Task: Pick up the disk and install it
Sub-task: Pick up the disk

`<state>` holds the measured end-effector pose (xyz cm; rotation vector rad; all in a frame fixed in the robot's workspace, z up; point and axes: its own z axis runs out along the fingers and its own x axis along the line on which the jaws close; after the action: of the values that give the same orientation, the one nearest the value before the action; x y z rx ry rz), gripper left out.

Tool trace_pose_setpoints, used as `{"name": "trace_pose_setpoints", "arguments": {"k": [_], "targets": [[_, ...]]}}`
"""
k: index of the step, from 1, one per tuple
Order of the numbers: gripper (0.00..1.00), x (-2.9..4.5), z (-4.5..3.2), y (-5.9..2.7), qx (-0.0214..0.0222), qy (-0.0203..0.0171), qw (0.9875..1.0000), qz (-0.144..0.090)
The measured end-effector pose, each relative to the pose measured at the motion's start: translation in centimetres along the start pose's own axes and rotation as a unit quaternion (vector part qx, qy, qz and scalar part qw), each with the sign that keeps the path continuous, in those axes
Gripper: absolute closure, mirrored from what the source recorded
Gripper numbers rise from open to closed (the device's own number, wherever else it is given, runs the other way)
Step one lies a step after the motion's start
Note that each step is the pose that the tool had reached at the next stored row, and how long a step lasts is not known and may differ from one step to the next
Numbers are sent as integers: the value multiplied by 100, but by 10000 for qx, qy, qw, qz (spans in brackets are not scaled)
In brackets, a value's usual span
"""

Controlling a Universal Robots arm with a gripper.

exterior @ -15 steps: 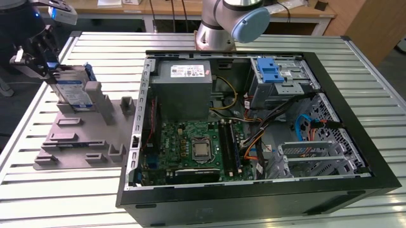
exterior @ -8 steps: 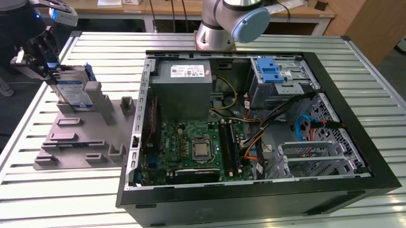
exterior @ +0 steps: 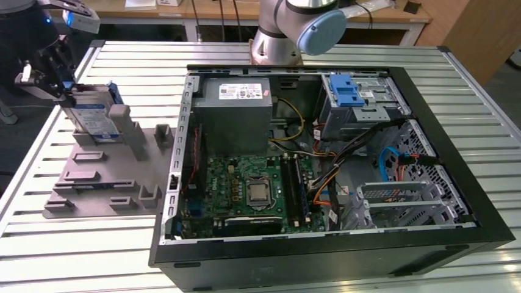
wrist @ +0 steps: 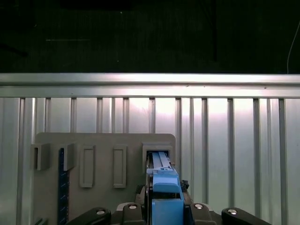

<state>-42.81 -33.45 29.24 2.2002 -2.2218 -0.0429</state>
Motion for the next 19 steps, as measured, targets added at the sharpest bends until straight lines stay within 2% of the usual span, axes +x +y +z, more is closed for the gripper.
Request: {"name": "trace_pose_setpoints", "arguments": {"k": [4, 14, 19], "targets": [[64, -1, -54, 2, 1, 1, 10000, 0], [64, -3, -283, 9, 0, 1, 10000, 0], [64, -3, -352, 11, 1, 1, 10000, 0]]}}
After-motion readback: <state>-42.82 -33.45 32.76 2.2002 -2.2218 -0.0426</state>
